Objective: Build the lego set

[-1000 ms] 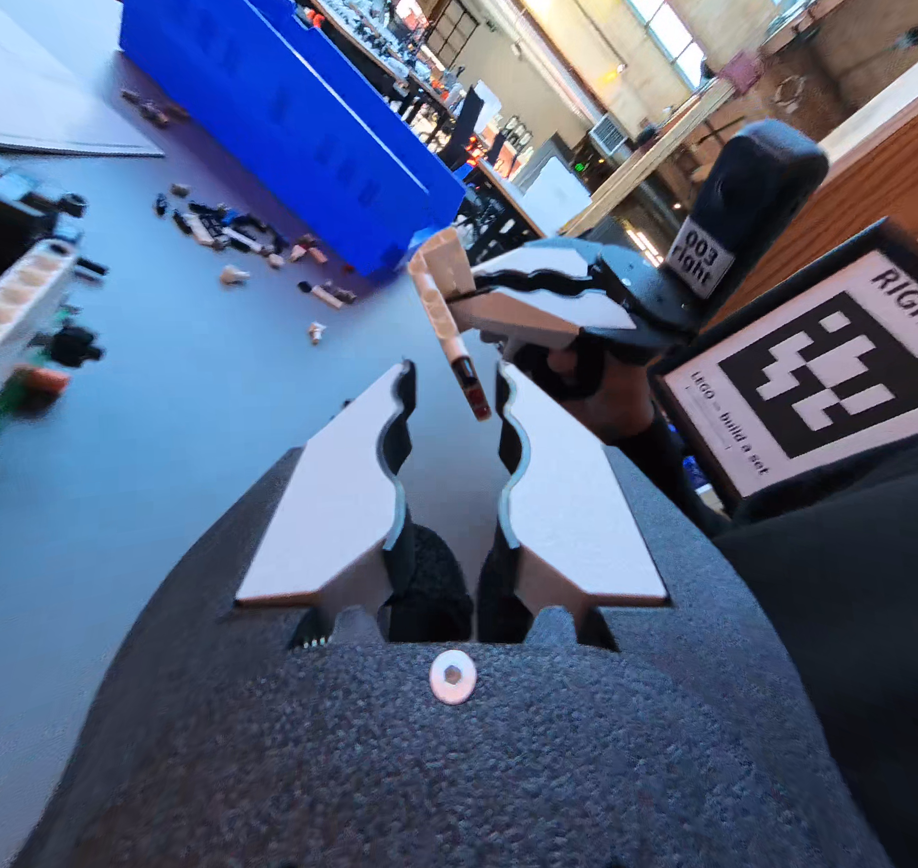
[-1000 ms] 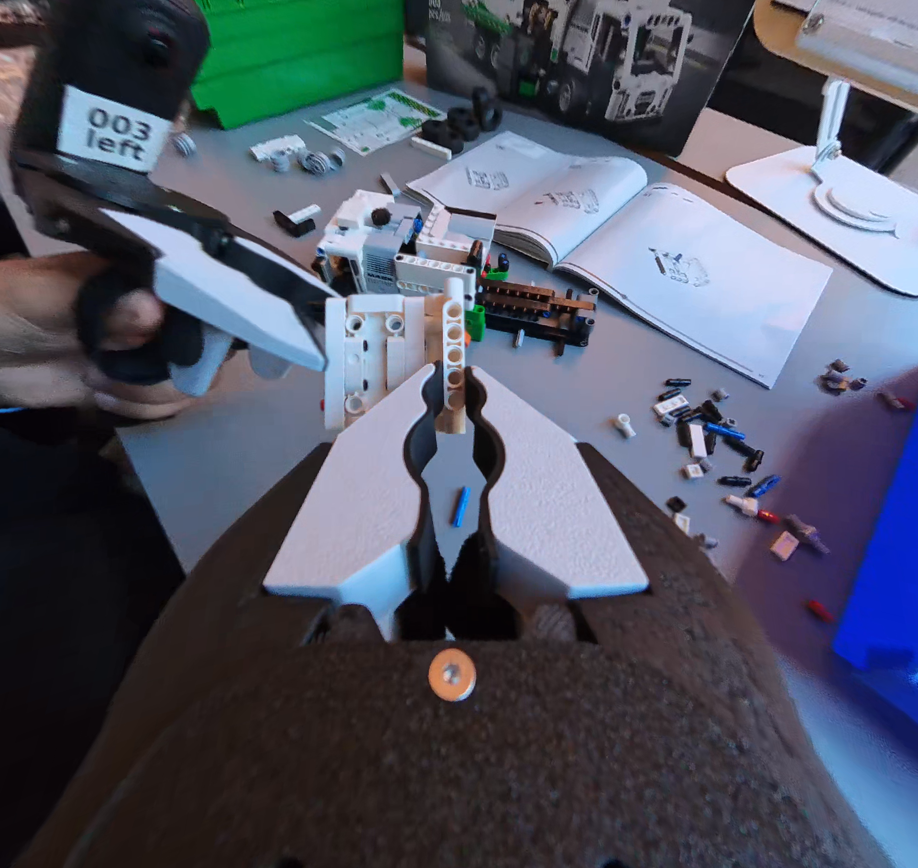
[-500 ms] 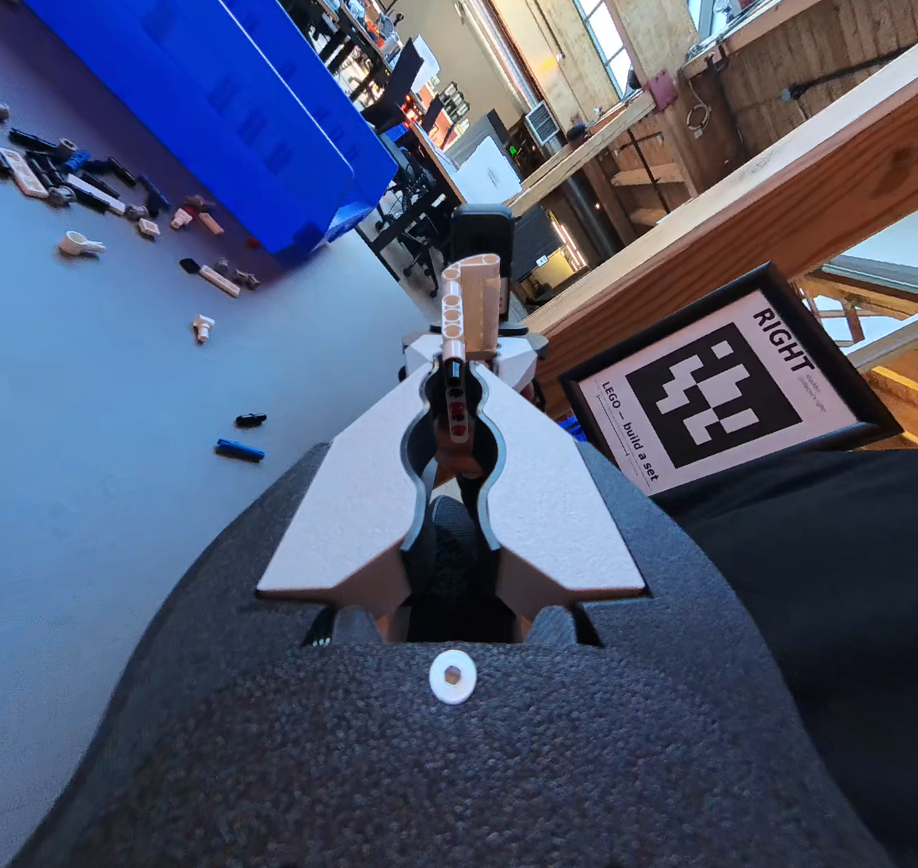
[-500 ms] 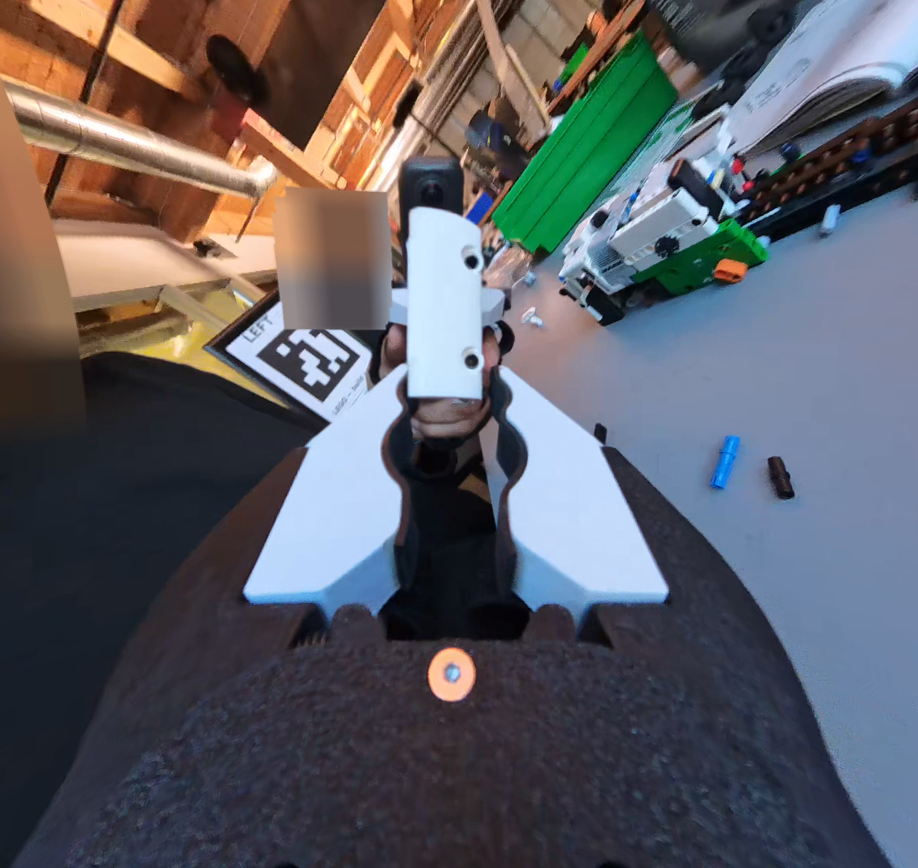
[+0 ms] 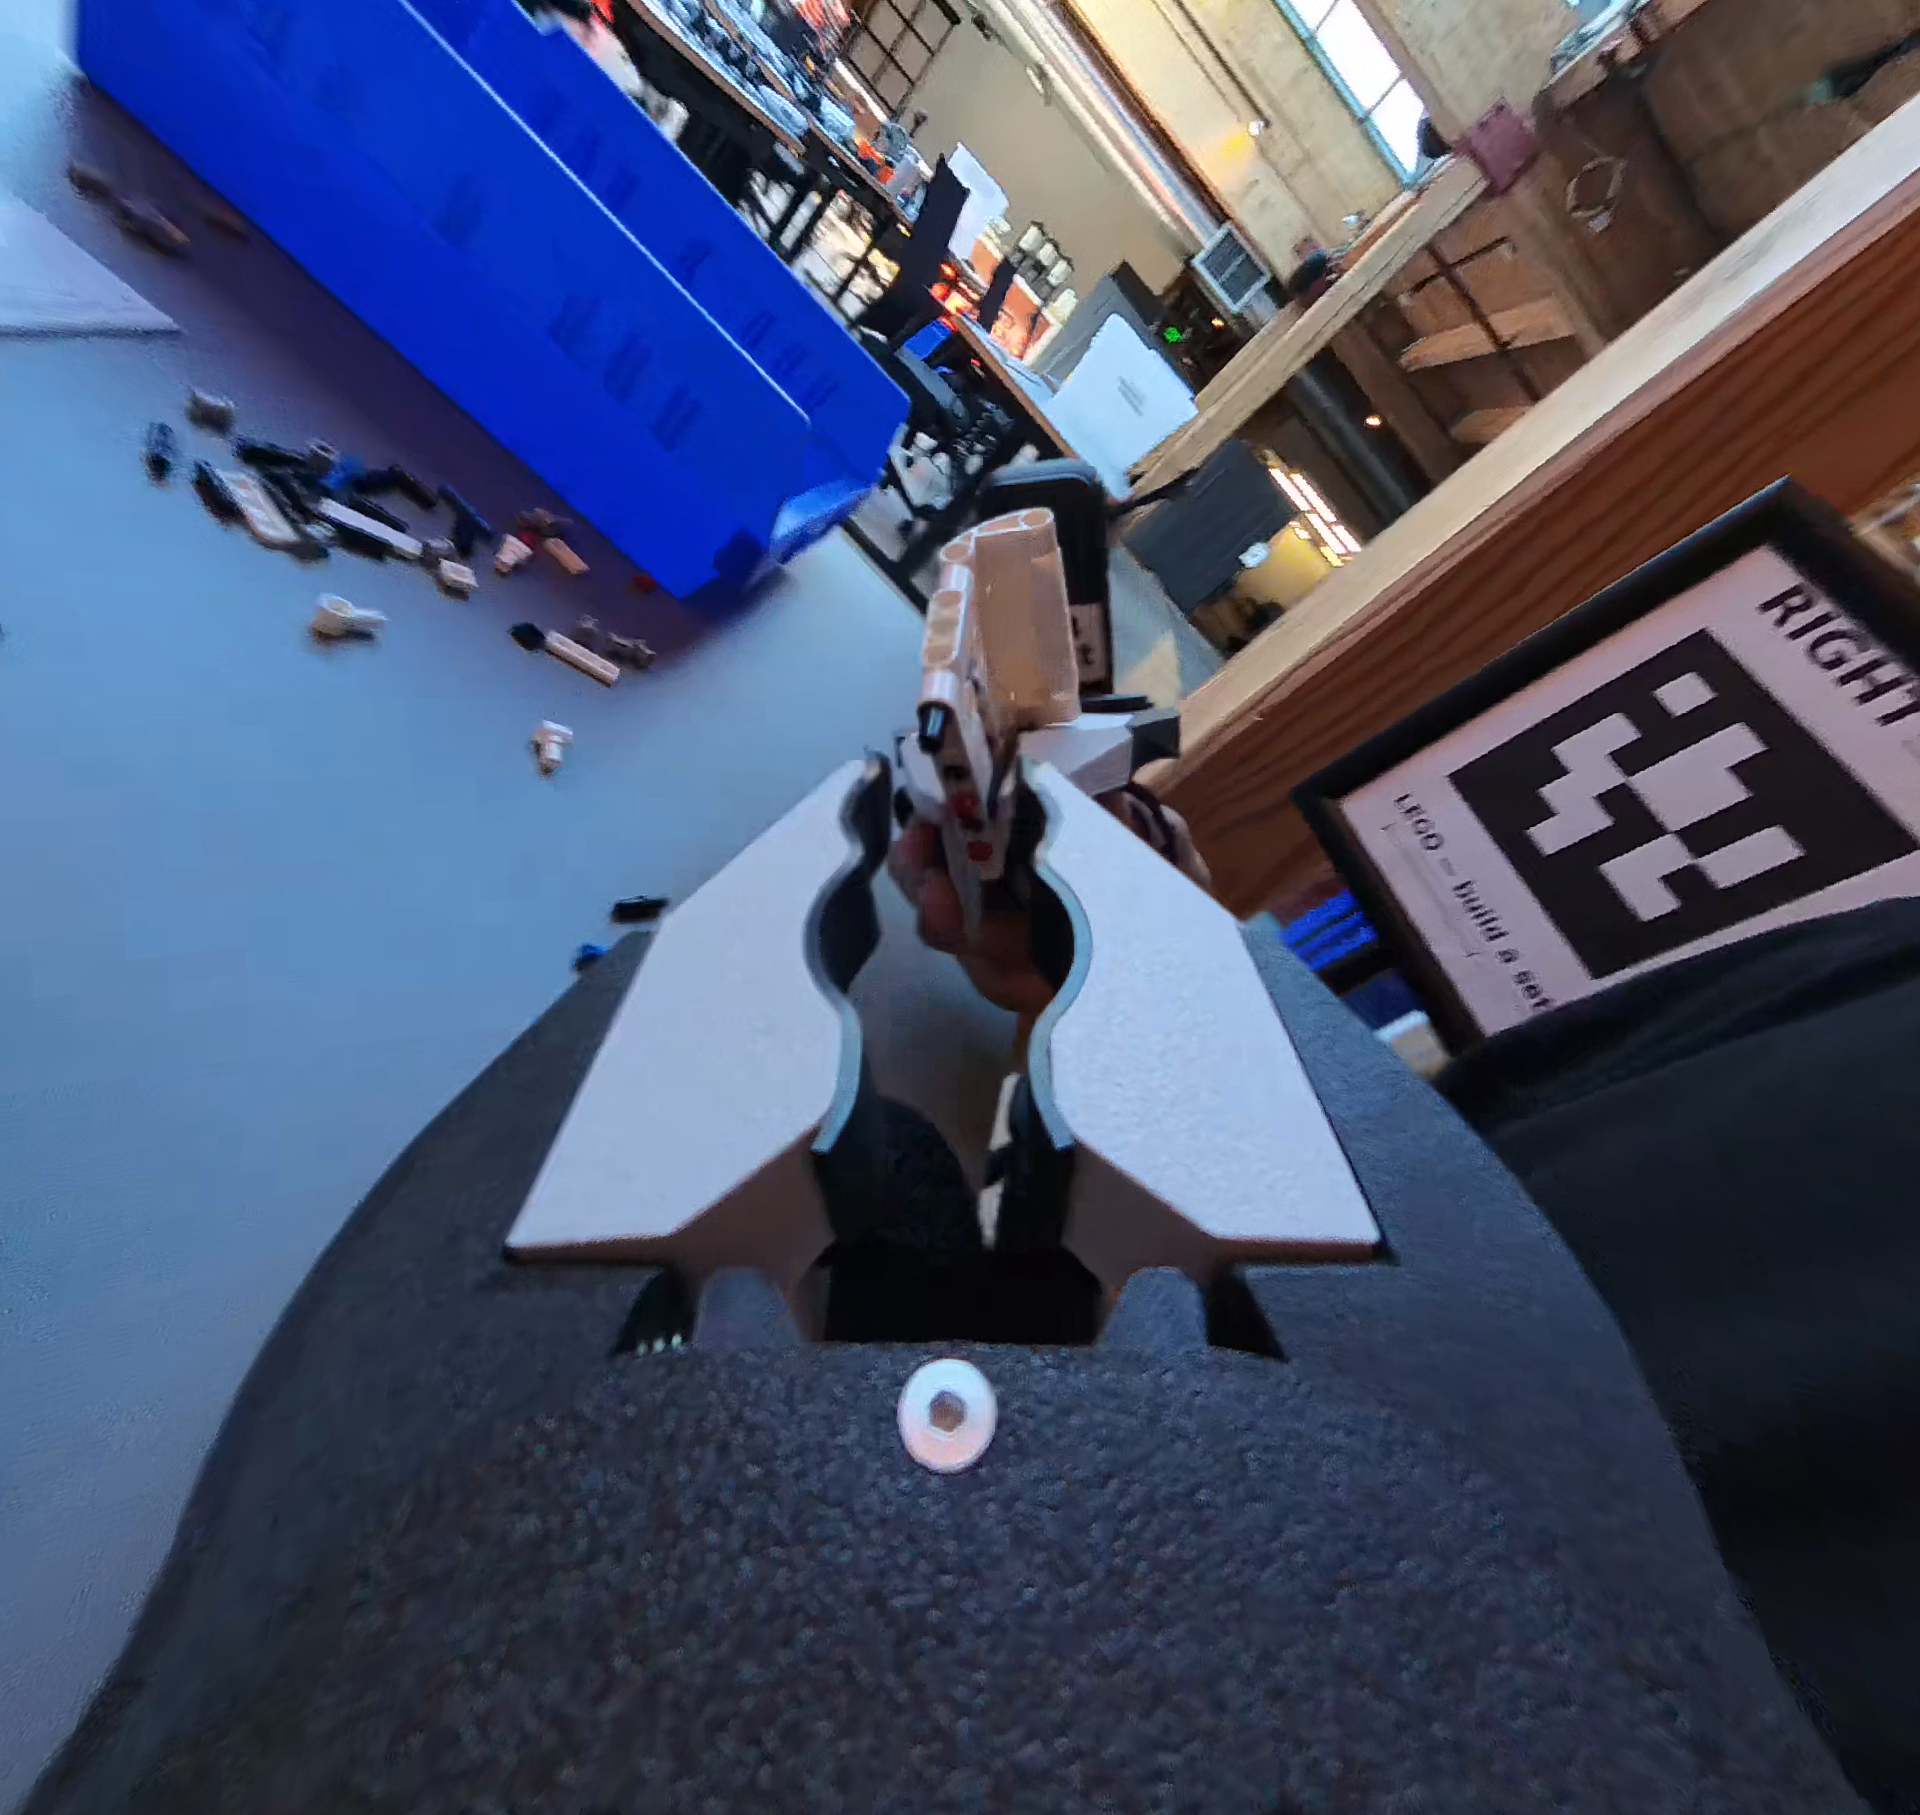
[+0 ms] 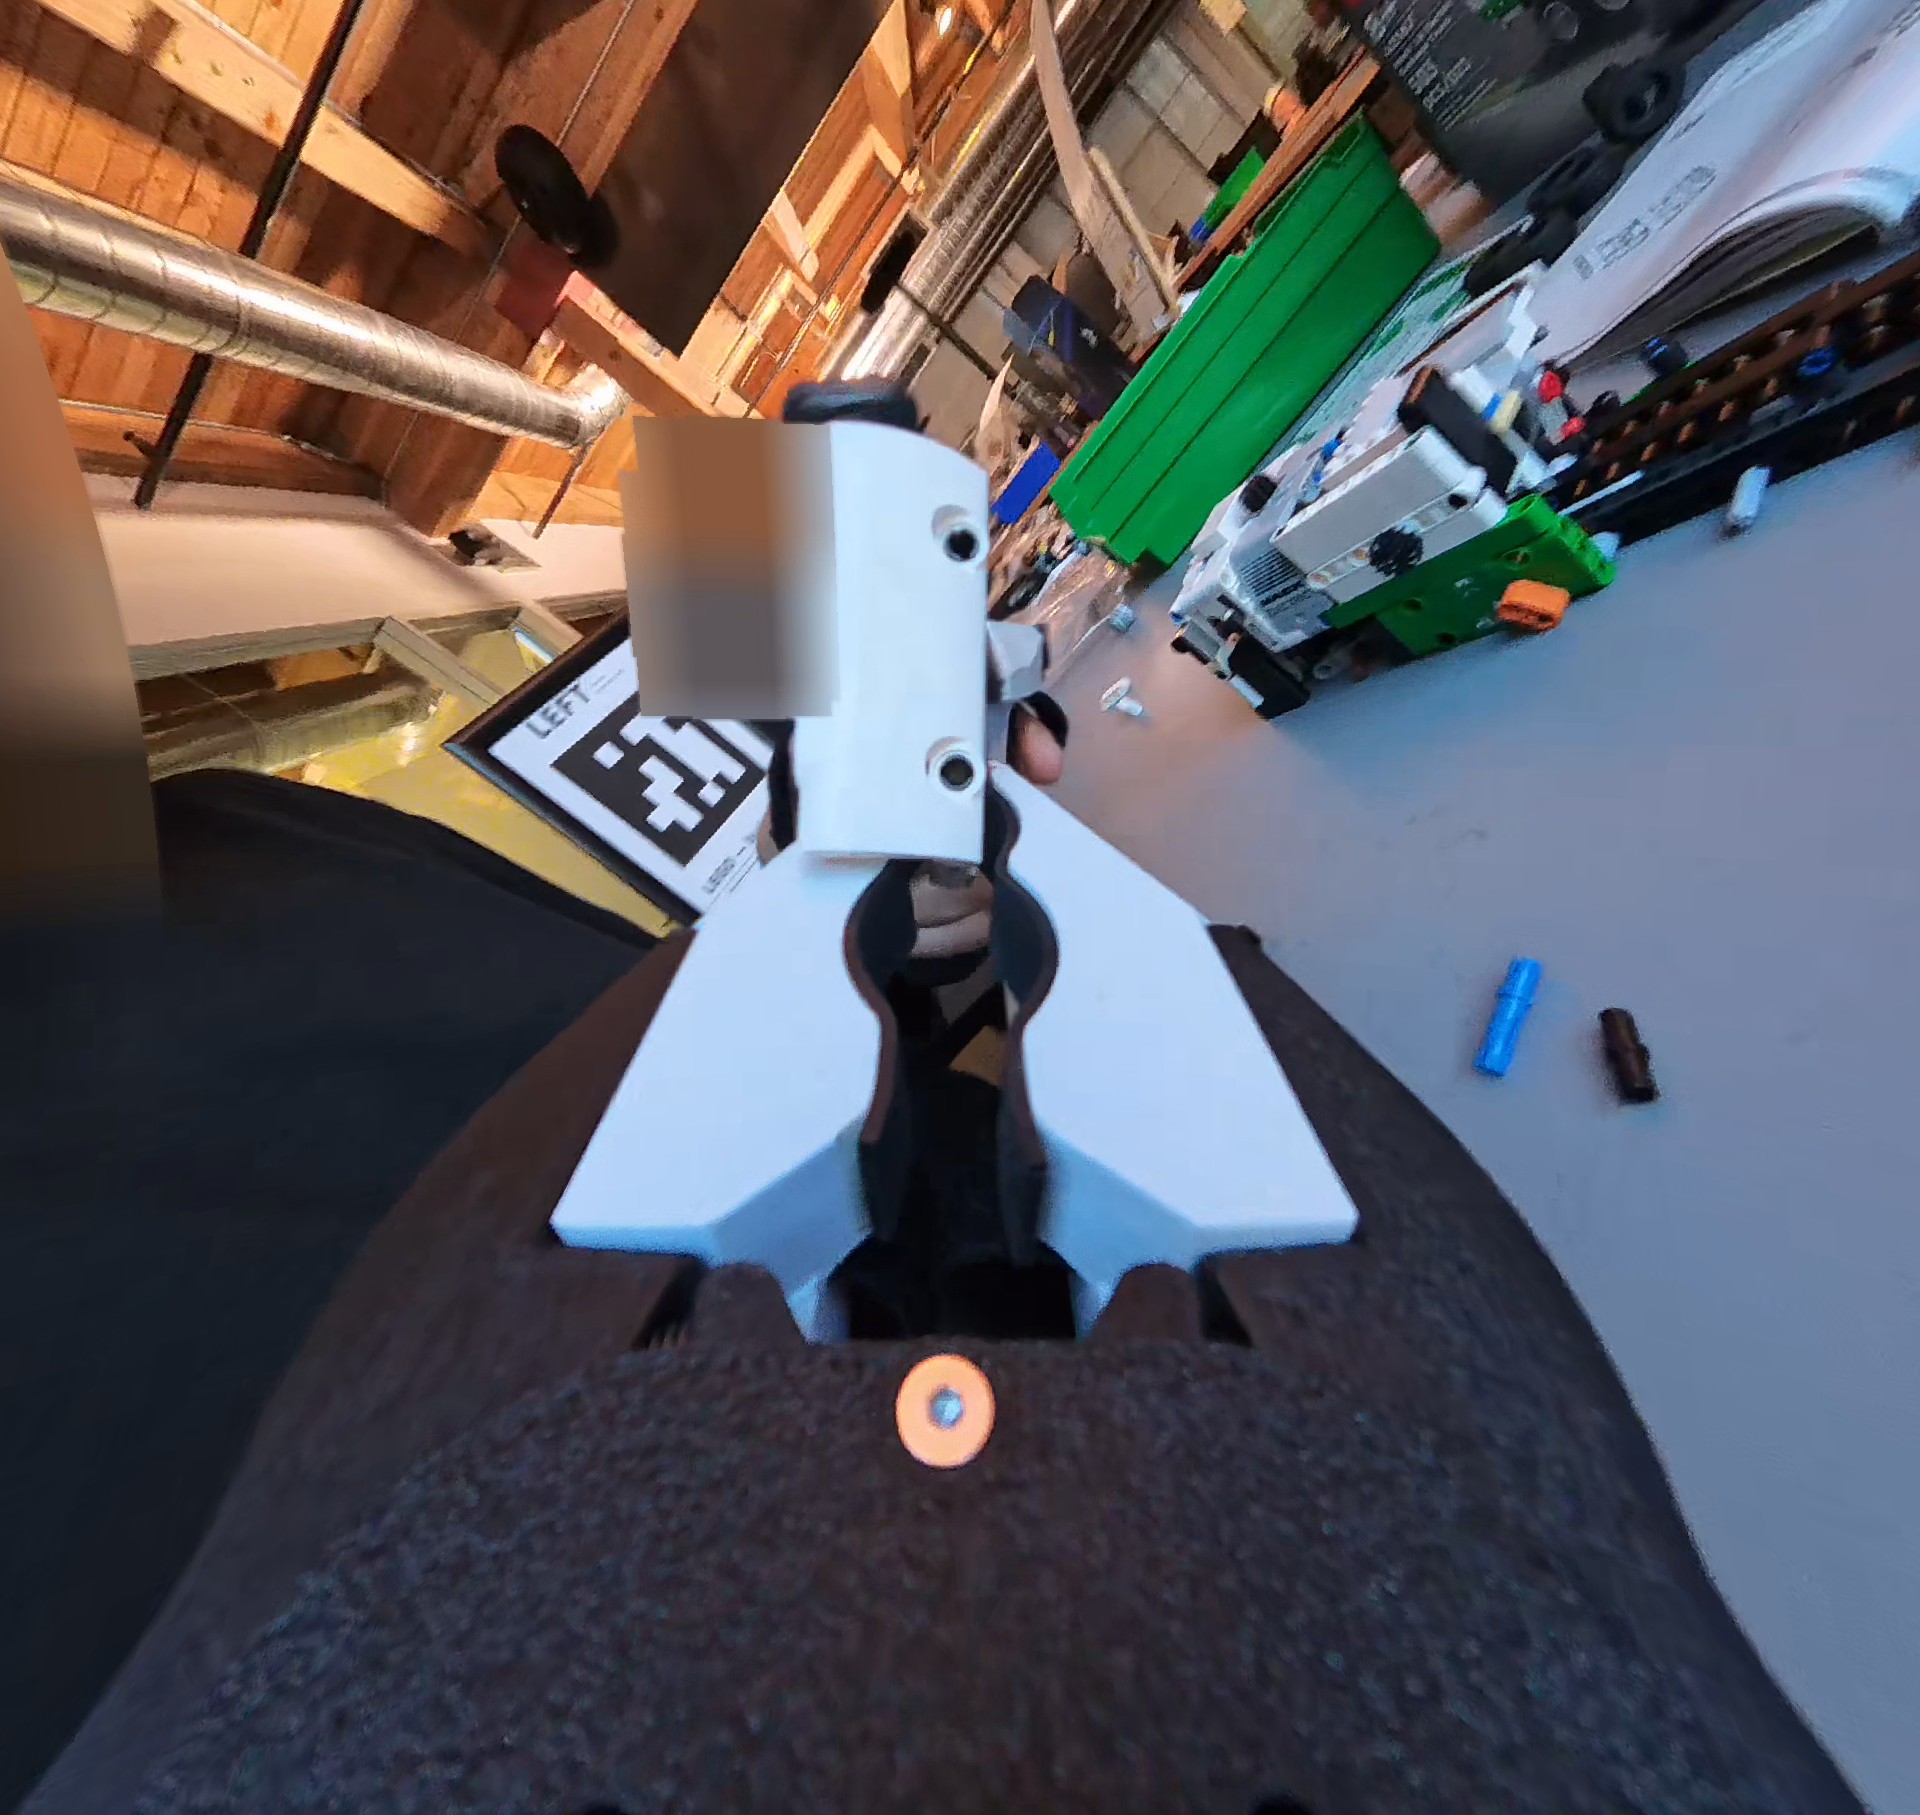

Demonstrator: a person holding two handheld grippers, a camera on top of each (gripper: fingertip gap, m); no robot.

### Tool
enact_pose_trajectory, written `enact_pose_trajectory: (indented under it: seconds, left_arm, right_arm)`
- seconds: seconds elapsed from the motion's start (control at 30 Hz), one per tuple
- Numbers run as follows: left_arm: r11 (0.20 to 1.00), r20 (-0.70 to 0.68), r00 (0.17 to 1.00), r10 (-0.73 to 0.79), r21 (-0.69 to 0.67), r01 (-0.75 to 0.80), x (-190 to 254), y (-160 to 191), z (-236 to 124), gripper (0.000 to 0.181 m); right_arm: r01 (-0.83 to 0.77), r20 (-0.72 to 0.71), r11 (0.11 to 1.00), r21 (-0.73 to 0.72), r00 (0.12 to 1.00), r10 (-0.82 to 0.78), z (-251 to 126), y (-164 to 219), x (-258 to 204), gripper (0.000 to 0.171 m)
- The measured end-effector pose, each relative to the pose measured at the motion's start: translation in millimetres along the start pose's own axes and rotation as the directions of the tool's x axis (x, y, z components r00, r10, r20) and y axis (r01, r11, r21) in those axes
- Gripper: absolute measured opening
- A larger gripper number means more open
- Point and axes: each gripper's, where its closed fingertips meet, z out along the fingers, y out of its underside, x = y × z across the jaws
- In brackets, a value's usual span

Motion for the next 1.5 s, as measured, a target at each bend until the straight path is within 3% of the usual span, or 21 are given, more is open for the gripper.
enact_pose_trajectory:
  seconds: [0.07,0.17,0.23,0.37,0.6,0.8,1.1,1.27,1.43,1.5]
  left_arm:
    - [0.992,0.089,0.988,0.128,-0.023,-0.126,-8.6,2.7,-16.6,0.026]
    - [0.901,0.295,0.868,0.399,-0.302,-0.312,-41.5,44.3,-40.5,0.037]
    - [0.841,0.354,0.792,0.497,-0.423,-0.339,-54.0,70.9,-50.1,0.040]
    - [0.859,0.447,0.761,0.469,-0.429,-0.277,-64.4,93.0,-51.4,0.045]
    - [0.852,0.576,0.644,0.504,-0.455,-0.260,-82.5,90.0,-52.3,0.049]
    - [0.855,0.592,0.637,0.493,-0.464,-0.230,-83.9,96.1,-48.4,0.048]
    - [0.836,0.585,0.619,0.524,-0.490,-0.246,-84.6,96.8,-41.3,0.031]
    - [0.803,0.494,0.660,0.566,-0.512,-0.305,-72.5,98.9,-33.5,0.031]
    - [0.555,0.413,0.373,0.831,-0.560,-0.615,-51.2,42.8,-38.3,0.030]
    - [0.501,0.385,0.331,0.862,-0.539,-0.677,-45.4,29.6,-39.5,0.023]
  right_arm:
    - [0.025,-0.016,0.998,0.051,1.000,-0.024,-8.2,-10.1,4.1,0.007]
    - [0.130,-0.104,0.988,0.078,0.987,-0.121,-18.9,-23.7,17.3,0.007]
    - [0.203,-0.113,0.976,0.078,0.974,-0.194,-17.9,-28.4,19.6,0.007]
    - [0.205,-0.066,0.974,0.091,0.978,-0.200,-8.8,-25.1,23.2,0.006]
    - [0.198,-0.041,0.976,0.093,0.980,-0.195,-8.8,-25.1,22.3,0.007]
    - [0.234,-0.064,0.971,0.046,0.971,-0.231,-3.7,-17.2,23.7,0.007]
    - [0.240,-0.095,0.970,0.033,0.967,-0.236,-3.2,-15.7,27.7,0.006]
    - [0.167,-0.119,0.986,-0.019,0.979,-0.168,1.2,-9.9,37.8,0.006]
    - [-0.014,-0.051,0.999,-0.041,0.999,0.012,17.1,2.0,31.1,0.006]
    - [-0.079,-0.027,0.996,-0.036,0.997,0.078,25.9,6.4,28.1,0.007]
